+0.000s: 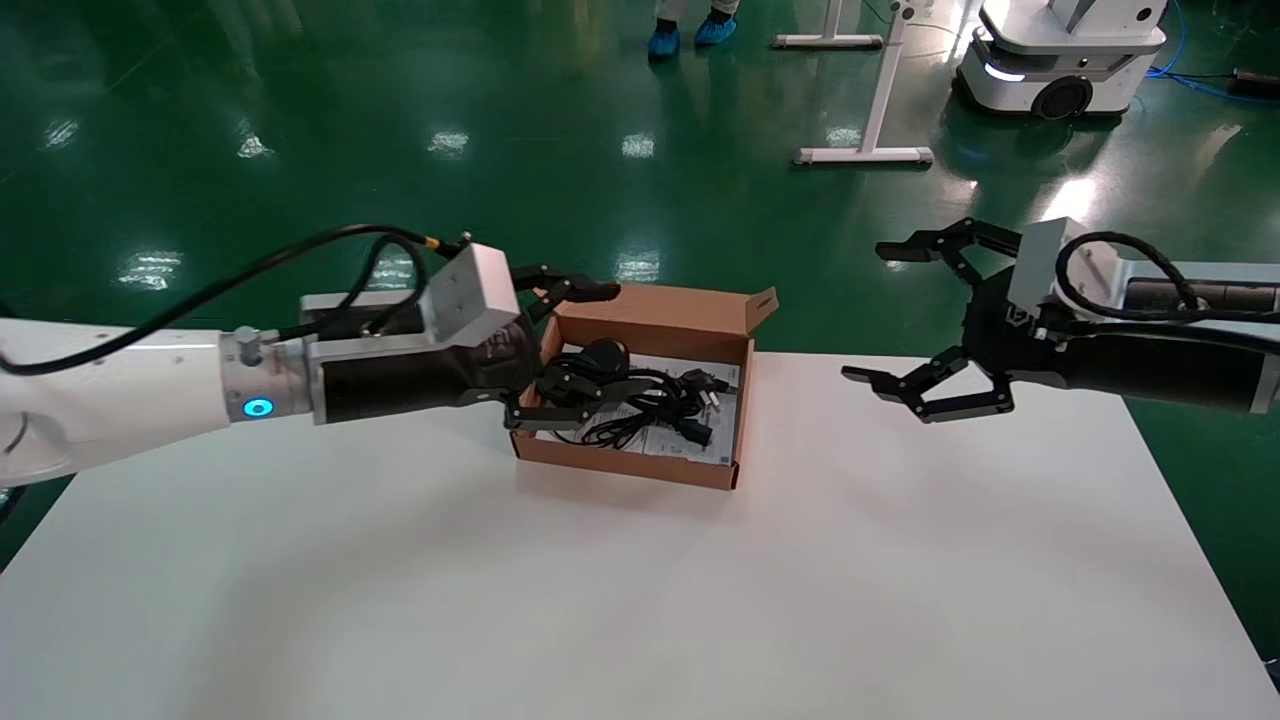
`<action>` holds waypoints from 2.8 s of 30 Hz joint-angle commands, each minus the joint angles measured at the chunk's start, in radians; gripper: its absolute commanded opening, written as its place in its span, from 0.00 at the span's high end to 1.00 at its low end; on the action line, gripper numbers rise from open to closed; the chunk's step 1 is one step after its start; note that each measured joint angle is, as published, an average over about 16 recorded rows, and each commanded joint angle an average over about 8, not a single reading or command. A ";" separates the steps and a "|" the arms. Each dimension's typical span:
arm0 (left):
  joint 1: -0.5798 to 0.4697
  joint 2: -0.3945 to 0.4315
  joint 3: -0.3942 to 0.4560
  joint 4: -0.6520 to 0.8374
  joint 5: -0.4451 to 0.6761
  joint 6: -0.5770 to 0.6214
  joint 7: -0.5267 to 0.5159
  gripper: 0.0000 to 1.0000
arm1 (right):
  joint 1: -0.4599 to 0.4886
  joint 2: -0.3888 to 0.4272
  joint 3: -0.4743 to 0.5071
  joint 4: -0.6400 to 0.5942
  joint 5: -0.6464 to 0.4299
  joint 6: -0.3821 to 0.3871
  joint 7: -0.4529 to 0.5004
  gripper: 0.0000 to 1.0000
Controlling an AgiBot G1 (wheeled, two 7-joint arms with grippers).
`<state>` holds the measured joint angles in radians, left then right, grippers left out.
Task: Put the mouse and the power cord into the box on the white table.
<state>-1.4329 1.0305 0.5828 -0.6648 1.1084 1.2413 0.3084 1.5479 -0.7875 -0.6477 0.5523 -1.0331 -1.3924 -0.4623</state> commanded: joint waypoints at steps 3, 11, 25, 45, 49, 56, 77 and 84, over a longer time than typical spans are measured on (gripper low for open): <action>0.043 -0.050 -0.036 -0.074 -0.045 0.031 -0.060 0.00 | -0.055 0.021 0.043 0.085 0.035 -0.012 0.076 0.00; 0.129 -0.151 -0.109 -0.224 -0.136 0.092 -0.179 0.00 | -0.166 0.062 0.129 0.257 0.106 -0.036 0.228 0.00; 0.279 -0.327 -0.236 -0.482 -0.294 0.198 -0.386 0.00 | -0.358 0.133 0.279 0.554 0.229 -0.078 0.492 0.00; 0.369 -0.432 -0.311 -0.645 -0.392 0.261 -0.506 0.00 | -0.492 0.183 0.383 0.760 0.317 -0.108 0.664 0.00; 0.366 -0.429 -0.309 -0.638 -0.388 0.259 -0.504 0.00 | -0.487 0.181 0.378 0.751 0.313 -0.106 0.660 0.00; 0.363 -0.425 -0.306 -0.630 -0.384 0.257 -0.500 0.00 | -0.480 0.179 0.373 0.741 0.308 -0.105 0.655 0.00; 0.360 -0.421 -0.304 -0.621 -0.379 0.255 -0.497 0.00 | -0.474 0.177 0.368 0.732 0.303 -0.103 0.649 0.00; 0.359 -0.420 -0.303 -0.620 -0.379 0.254 -0.497 0.00 | -0.473 0.176 0.368 0.731 0.302 -0.103 0.649 0.00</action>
<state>-1.0737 0.6103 0.2793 -1.2850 0.7296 1.4955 -0.1882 1.0747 -0.6112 -0.2798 1.2831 -0.7307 -1.4951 0.1864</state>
